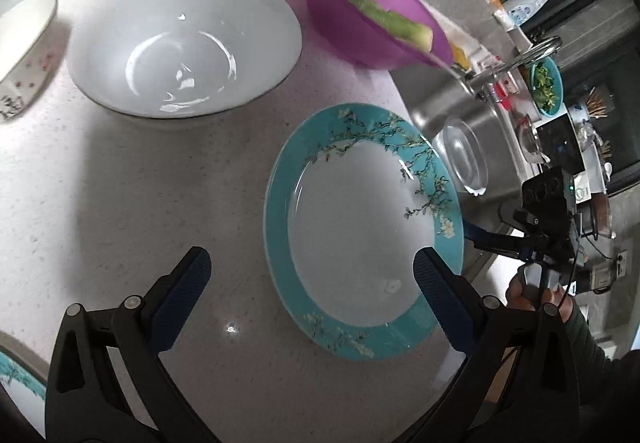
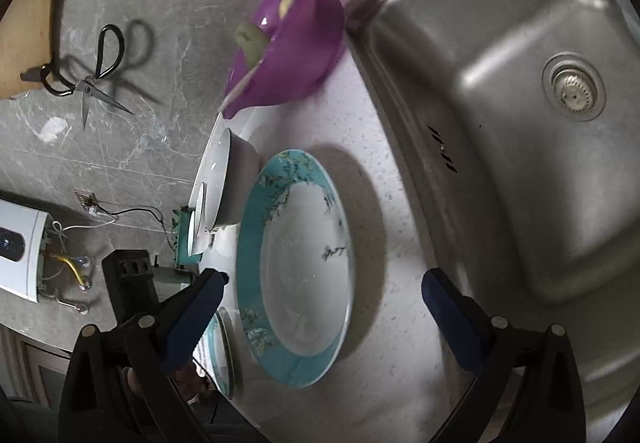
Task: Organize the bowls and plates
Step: 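Move both tools to the smaller teal plate by the sink and grasp its rim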
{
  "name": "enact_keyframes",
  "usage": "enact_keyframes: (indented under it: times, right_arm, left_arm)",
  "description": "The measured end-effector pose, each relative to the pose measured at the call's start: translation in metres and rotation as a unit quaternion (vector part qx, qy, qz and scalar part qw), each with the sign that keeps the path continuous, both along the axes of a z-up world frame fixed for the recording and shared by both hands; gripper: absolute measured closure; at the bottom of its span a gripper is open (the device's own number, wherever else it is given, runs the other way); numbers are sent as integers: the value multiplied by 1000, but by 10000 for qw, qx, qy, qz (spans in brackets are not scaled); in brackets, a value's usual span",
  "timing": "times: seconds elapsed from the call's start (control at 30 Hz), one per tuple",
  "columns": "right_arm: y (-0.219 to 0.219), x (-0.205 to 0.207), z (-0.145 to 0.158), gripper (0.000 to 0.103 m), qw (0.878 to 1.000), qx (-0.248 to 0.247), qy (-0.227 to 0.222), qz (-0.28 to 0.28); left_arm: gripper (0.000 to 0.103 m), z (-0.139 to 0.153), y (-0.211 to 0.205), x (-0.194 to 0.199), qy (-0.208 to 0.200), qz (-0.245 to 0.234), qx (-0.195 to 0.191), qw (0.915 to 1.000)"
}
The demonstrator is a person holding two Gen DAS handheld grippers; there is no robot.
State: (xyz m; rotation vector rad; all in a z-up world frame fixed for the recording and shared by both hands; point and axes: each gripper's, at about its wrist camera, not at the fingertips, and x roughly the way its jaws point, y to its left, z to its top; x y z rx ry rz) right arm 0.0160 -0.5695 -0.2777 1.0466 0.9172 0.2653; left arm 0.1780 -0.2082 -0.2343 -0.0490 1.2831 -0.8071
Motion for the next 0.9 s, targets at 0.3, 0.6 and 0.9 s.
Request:
enact_keyframes:
  times: [0.3,0.6,0.9]
  right_arm:
    - [-10,14,-1,30,9994,-271,49,224]
    - [17,25,2,56,9944,-771,173,707]
    - [22,28,-7,75,9947,-624,221,782]
  left_arm:
    - [36,-29,-8,6,168,8,318,9994]
    - [39,-32,-18,0,3,-124,430,9990]
    - [70,-32,-21,0,-1,-228,470,9986]
